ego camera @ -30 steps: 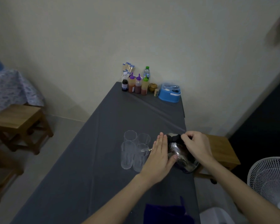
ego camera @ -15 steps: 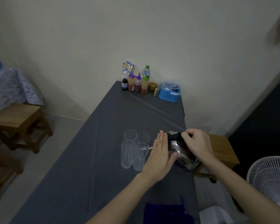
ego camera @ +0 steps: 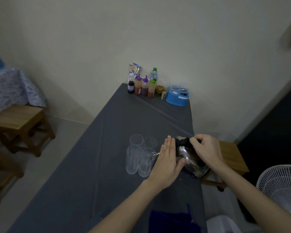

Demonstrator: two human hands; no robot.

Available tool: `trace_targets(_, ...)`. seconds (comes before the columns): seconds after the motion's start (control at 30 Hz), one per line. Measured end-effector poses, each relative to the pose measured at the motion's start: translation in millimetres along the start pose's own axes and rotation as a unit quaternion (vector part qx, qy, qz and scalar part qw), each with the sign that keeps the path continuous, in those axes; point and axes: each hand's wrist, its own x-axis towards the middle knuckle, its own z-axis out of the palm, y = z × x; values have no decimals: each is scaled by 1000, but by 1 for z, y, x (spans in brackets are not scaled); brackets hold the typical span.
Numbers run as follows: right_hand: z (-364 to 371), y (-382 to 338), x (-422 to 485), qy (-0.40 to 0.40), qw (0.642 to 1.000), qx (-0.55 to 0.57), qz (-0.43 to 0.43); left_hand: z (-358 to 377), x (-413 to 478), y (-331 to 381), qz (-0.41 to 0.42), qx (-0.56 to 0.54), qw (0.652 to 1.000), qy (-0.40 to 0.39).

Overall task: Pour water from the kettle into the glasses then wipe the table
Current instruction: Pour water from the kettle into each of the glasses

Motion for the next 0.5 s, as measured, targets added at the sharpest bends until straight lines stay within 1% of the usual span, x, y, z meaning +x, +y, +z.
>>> trace_targets(0.5, 2, 10, -2, 9, 1000, 1, 8, 1, 1, 3, 6, 7, 1000, -7)
